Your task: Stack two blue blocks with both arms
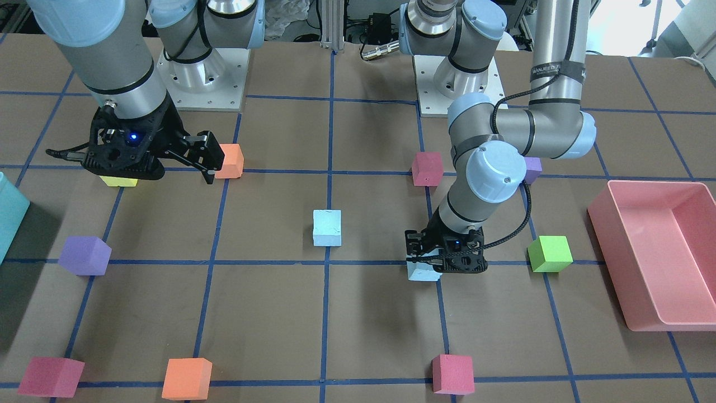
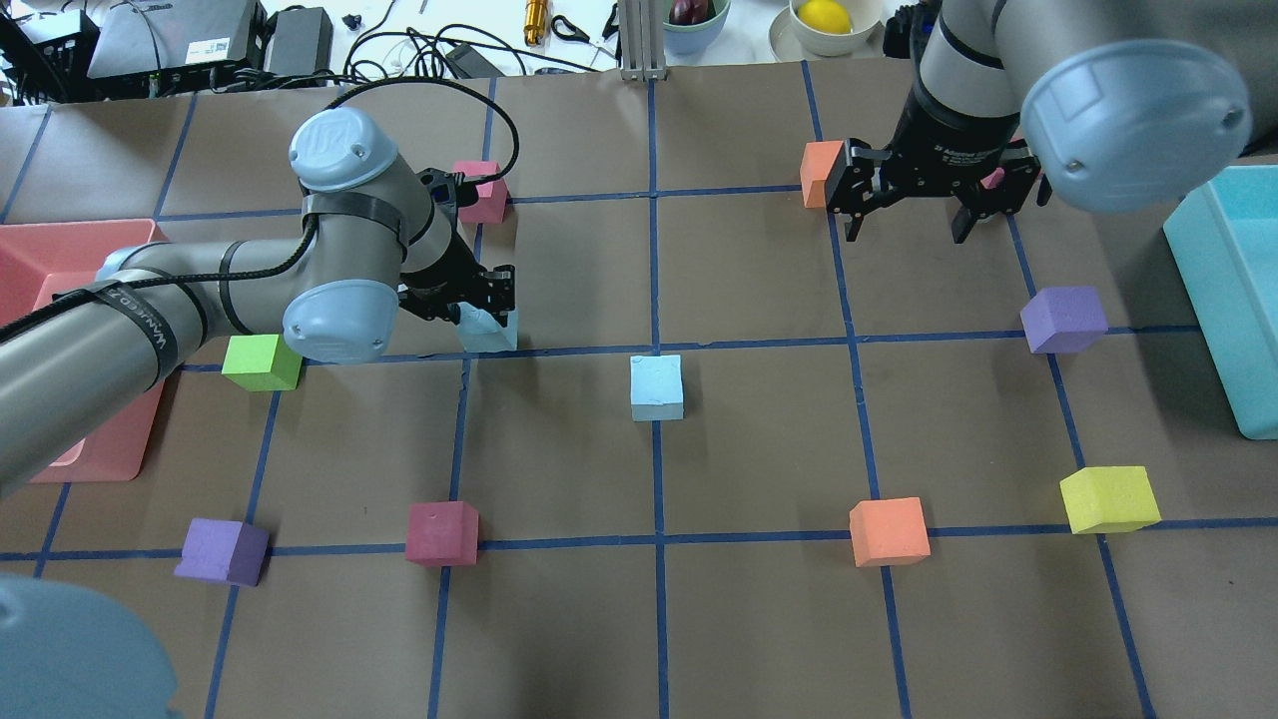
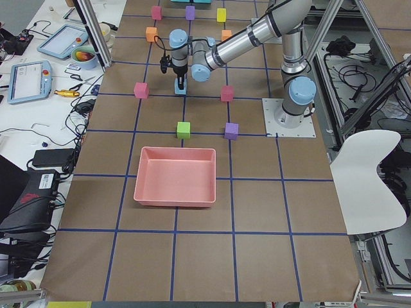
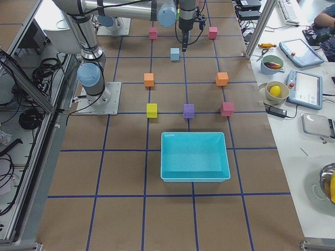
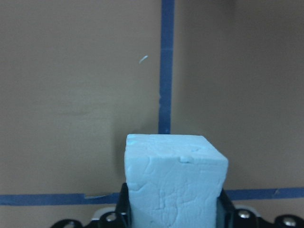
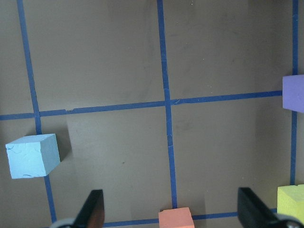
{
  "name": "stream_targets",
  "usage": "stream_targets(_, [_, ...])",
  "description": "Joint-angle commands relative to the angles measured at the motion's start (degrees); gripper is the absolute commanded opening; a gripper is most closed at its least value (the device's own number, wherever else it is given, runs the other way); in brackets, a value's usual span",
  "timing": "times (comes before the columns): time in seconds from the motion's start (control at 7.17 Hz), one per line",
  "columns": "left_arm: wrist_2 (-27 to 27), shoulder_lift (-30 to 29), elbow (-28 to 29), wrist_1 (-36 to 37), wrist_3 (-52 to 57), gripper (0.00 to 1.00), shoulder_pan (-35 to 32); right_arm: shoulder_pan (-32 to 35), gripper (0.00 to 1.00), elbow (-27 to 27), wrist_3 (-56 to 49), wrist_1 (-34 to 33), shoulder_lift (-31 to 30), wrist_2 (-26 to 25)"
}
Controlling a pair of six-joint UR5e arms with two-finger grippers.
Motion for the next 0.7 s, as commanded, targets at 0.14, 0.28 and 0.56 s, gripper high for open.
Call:
stream_targets(0.14, [0.3, 3.9, 0.8, -0.9, -17.5, 0.00, -13.4, -0.3, 1.00, -0.5, 0.0, 0.9, -2.5, 0.5])
stream_targets(0.28, [0.5, 4.6, 0.9, -1.9, -18.6, 0.00, -15.1, -0.3, 1.00, -0.7, 0.0, 1.6, -3.6, 0.3])
stream_targets(0.56, [-0.3, 3.6, 1.6, -2.5, -24.5, 0.00, -16.8, -0.4, 1.00, -0.7, 0.0, 2.6, -4.1, 0.2])
